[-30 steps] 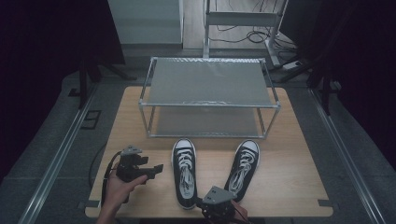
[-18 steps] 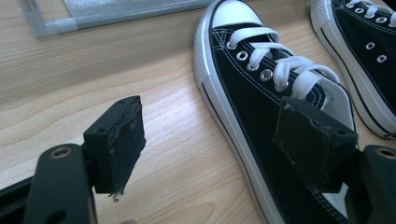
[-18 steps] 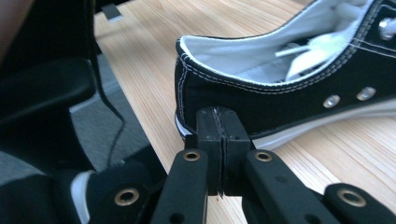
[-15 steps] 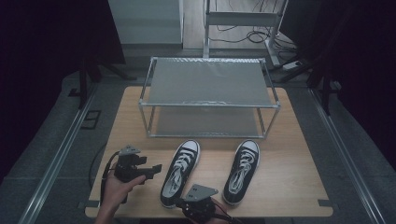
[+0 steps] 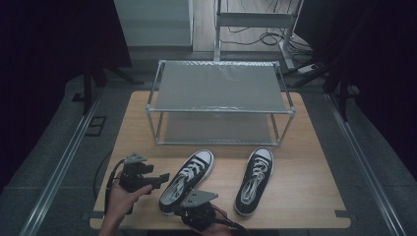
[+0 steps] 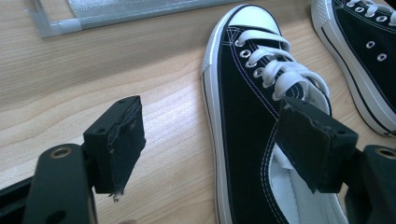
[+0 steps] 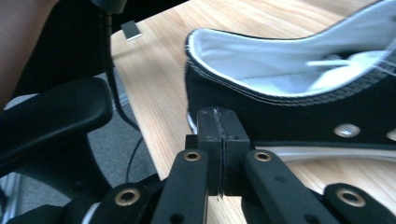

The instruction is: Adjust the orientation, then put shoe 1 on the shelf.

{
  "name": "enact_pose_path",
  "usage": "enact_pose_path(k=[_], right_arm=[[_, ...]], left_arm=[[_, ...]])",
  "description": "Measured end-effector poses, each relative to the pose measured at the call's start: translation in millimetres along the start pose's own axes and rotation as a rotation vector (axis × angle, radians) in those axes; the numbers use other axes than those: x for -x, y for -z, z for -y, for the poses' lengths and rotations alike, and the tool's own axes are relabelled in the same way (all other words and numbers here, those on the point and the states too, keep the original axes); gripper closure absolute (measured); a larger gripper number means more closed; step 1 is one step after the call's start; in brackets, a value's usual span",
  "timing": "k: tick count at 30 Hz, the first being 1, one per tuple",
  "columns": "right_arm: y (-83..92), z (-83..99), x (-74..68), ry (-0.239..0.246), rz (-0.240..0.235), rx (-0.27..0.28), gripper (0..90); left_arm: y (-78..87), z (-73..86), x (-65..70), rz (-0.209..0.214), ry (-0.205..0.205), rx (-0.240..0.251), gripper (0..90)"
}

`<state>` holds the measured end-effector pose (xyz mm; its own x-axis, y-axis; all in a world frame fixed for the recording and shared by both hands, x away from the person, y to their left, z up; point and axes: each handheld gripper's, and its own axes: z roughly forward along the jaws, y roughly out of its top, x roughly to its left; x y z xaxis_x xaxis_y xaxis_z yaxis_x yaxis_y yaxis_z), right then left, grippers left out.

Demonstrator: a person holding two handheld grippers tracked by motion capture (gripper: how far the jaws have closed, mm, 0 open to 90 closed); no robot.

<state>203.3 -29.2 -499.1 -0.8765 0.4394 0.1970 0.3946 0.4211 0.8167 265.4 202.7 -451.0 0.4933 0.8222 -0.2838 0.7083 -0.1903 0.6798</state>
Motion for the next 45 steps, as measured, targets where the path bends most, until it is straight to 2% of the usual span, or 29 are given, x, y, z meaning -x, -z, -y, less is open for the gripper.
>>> enact_pose_path(k=[2,4,5,6,7,9,14,17,18,19,24,33,45], right_arm=[[2.1,0.6,1.4,-0.004,0.004,0.007,86.6],[14.3,1.7,4.2,-0.020,0.011,0.025,81.5],[14.3,1.7,4.2,-0.020,0.011,0.025,81.5],[27.3,2.7,4.3,-0.019,0.036,0.041,77.9],[27.3,2.7,4.3,-0.019,0.036,0.041,77.9],[42.1,3.2,5.5,-0.019,0.053,0.059,71.1],[82.1,5.1,10.9,0.002,0.147,0.101,60.0],[103.8,10.2,20.5,-0.007,0.190,0.126,57.2],[115.7,14.4,28.9,-0.021,0.219,0.138,56.4],[115.7,14.4,28.9,-0.021,0.219,0.138,56.4],[142.2,20.2,52.7,-0.057,0.281,0.174,55.3],[158.6,23.3,70.9,-0.092,0.347,0.196,54.8],[163.8,24.4,77.3,-0.104,0.362,0.212,54.9]], left_arm=[[0.2,-0.1,-0.8,0.001,0.003,0.002,24.0],[0.6,0.0,-1.2,0.000,0.001,0.000,24.1],[1.0,0.0,-1.2,0.001,0.001,0.001,24.1],[1.5,-0.2,-1.0,0.001,0.001,0.002,24.1],[2.0,-0.3,-0.5,0.001,-0.001,0.003,24.1],[2.0,-0.8,1.7,-0.001,-0.004,0.003,24.1],[-0.3,-2.3,12.6,0.012,-0.031,-0.010,23.9],[-1.1,-3.5,18.7,0.028,-0.042,-0.016,23.1],[-1.4,-4.0,20.7,0.031,-0.046,-0.020,22.8],[-1.7,-4.4,22.6,0.033,-0.053,-0.023,22.8],[-4.8,-5.5,32.1,0.048,-0.080,-0.038,22.7],[-17.3,-5.5,47.6,0.063,-0.109,-0.085,21.5],[-16.3,-6.8,48.4,0.055,-0.106,-0.084,21.0]])
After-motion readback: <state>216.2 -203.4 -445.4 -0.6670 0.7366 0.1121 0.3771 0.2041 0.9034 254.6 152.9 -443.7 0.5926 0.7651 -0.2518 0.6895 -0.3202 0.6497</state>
